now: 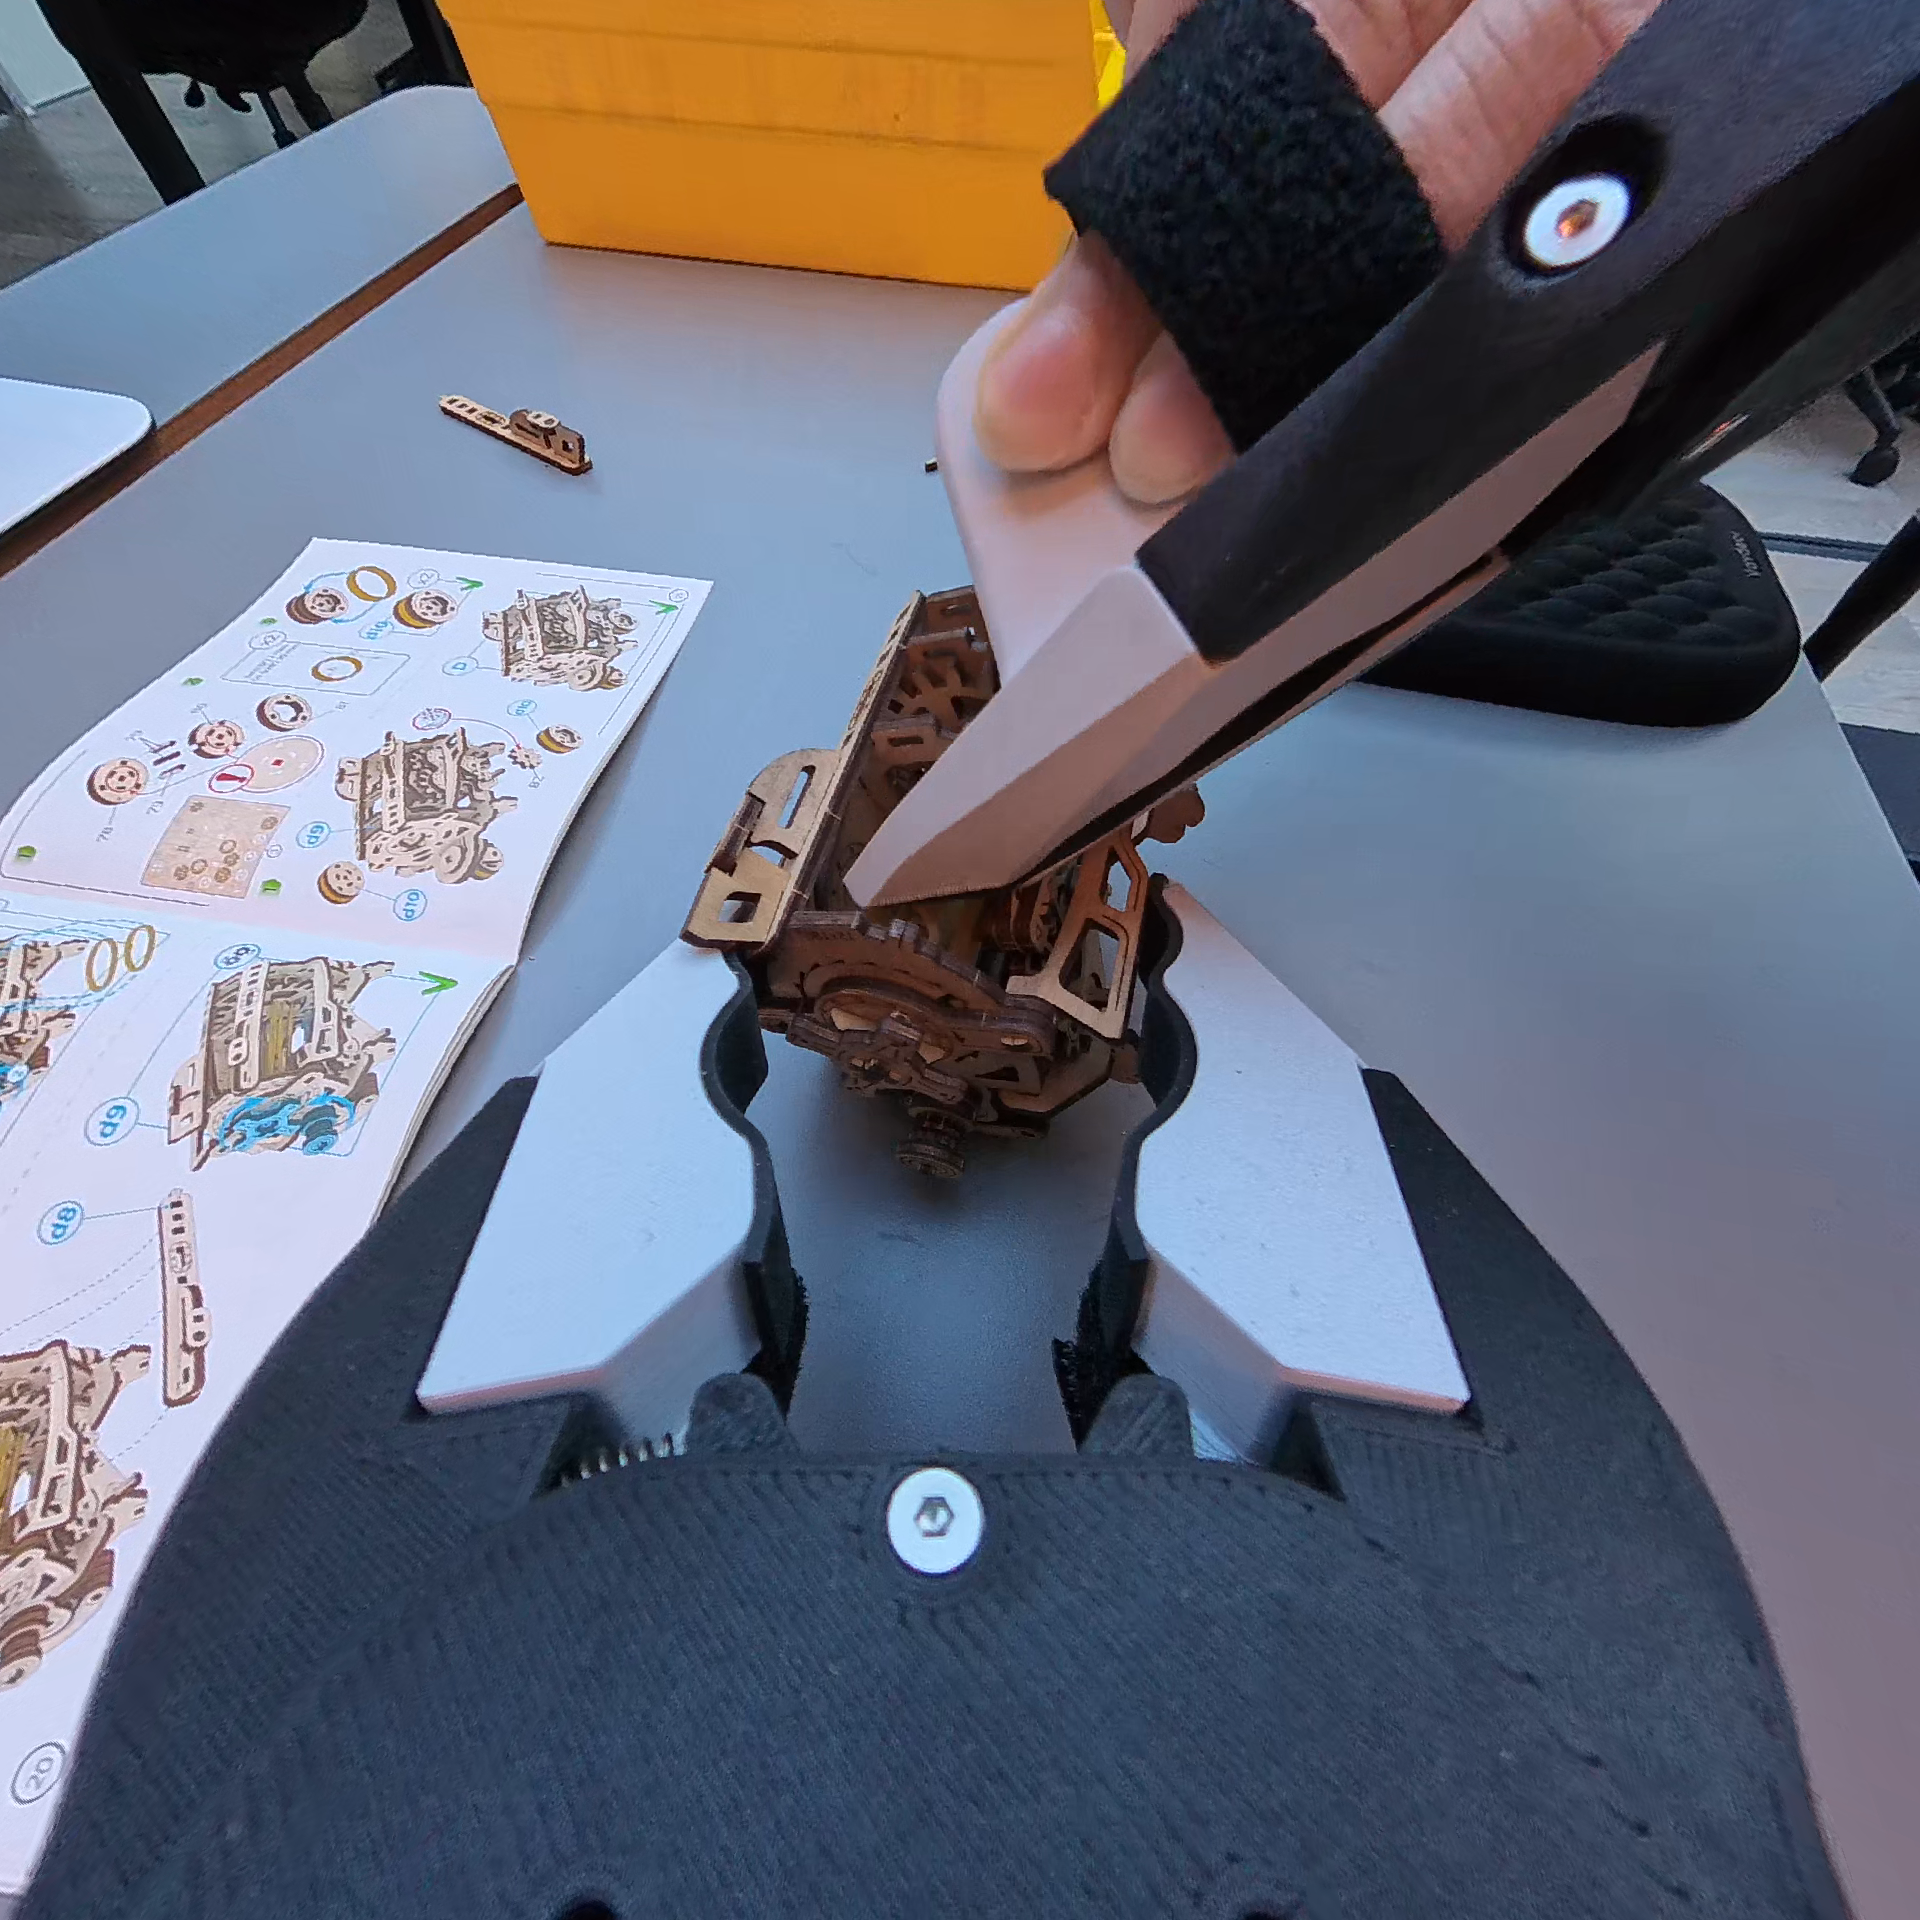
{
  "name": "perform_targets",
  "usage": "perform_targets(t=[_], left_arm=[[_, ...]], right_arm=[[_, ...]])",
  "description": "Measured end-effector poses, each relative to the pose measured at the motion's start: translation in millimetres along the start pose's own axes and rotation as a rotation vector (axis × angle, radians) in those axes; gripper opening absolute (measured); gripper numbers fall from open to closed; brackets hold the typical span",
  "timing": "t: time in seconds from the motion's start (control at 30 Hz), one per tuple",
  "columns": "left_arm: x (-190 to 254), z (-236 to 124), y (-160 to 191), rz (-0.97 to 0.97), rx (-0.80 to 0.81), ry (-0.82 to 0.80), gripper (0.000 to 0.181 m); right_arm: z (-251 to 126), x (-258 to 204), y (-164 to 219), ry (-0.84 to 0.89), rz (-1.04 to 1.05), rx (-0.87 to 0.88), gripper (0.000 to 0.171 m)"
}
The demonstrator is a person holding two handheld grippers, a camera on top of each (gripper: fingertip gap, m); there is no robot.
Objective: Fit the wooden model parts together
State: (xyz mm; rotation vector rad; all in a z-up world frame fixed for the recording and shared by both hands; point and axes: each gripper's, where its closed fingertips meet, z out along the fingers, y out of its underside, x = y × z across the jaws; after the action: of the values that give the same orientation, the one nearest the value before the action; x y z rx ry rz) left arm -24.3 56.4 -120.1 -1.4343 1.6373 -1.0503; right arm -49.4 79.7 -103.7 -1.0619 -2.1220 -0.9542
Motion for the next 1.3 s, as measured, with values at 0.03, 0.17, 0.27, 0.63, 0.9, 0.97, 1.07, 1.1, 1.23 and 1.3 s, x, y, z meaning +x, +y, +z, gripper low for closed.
perform_targets(t=[0.03, 0.17, 0.27, 0.63, 0.9, 0.97, 1.07, 1.1, 1.23, 1.3], left_arm=[[0.1, -0.1, 0.0, 0.001, 0.0, -0.001, 0.071], [0.0, -0.1, 0.1, 0.0, 0.0, 0.0, 0.071], [0.3, -0.1, 0.1, 0.002, 0.0, 0.0, 0.071], [0.3, -0.2, 0.1, 0.002, 0.0, 0.001, 0.071], [0.4, -0.4, 0.2, 0.002, -0.001, 0.002, 0.071], [0.3, -0.5, 0.4, 0.0, -0.001, 0.004, 0.071], [0.4, -0.4, 0.4, 0.001, -0.001, 0.003, 0.071], [0.5, -0.5, 0.4, 0.001, -0.001, 0.004, 0.071], [1.1, -0.4, 0.4, 0.014, -0.001, 0.001, 0.071], [1.2, -0.4, 0.4, 0.019, -0.001, -0.002, 0.071]], right_arm=[[0.4, -0.3, 0.5, -0.007, -0.009, -0.005, 0.0], [0.9, -1.5, 0.4, -0.019, -0.056, -0.011, 0.0], [1.8, -2.7, -1.2, -0.031, -0.09, -0.014, 0.0], [3.2, -1.4, -1.1, -0.009, -0.18, -0.021, 0.0], [2.6, -1.3, -0.9, 0.015, -0.295, -0.022, 0.0], [2.5, -1.0, -1.1, 0.025, -0.313, -0.029, 0.0], [2.5, -1.4, -0.8, 0.028, -0.334, -0.028, 0.0], [2.4, -1.6, -1.1, 0.024, -0.341, -0.021, 0.0], [1.9, -4.1, -2.0, -0.023, -0.351, 0.026, 0.0], [2.2, -5.1, -1.9, -0.059, -0.319, 0.054, 0.0]])
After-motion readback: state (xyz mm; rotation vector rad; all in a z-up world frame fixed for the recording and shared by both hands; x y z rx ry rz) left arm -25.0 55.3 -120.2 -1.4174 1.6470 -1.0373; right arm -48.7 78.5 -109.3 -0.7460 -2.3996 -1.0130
